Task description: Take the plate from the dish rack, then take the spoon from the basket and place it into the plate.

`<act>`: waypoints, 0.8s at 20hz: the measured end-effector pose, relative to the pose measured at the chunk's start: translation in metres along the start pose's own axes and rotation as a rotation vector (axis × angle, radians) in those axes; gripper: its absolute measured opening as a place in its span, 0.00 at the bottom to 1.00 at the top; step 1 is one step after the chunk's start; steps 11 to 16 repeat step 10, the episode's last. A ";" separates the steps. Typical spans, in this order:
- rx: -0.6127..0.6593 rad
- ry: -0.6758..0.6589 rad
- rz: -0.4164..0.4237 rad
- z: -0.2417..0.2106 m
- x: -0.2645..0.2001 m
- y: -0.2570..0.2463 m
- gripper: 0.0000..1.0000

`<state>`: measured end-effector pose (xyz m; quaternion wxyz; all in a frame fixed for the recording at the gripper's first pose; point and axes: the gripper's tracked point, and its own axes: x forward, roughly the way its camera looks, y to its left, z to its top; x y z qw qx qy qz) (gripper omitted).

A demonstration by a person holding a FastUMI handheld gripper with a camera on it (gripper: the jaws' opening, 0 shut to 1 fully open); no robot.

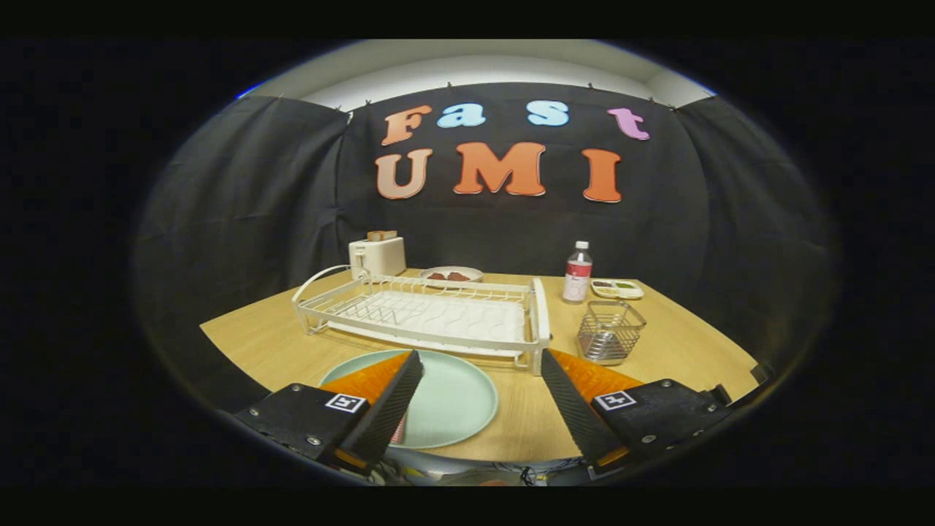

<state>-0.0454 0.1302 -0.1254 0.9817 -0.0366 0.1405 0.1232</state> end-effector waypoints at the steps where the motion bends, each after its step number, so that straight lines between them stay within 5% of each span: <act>1: -0.009 -0.006 -0.021 0.003 -0.002 -0.013 0.98; 10: -0.031 -0.019 -0.186 0.007 -0.039 -0.109 0.98; 16: -0.031 -0.019 -0.186 0.007 -0.039 -0.109 0.98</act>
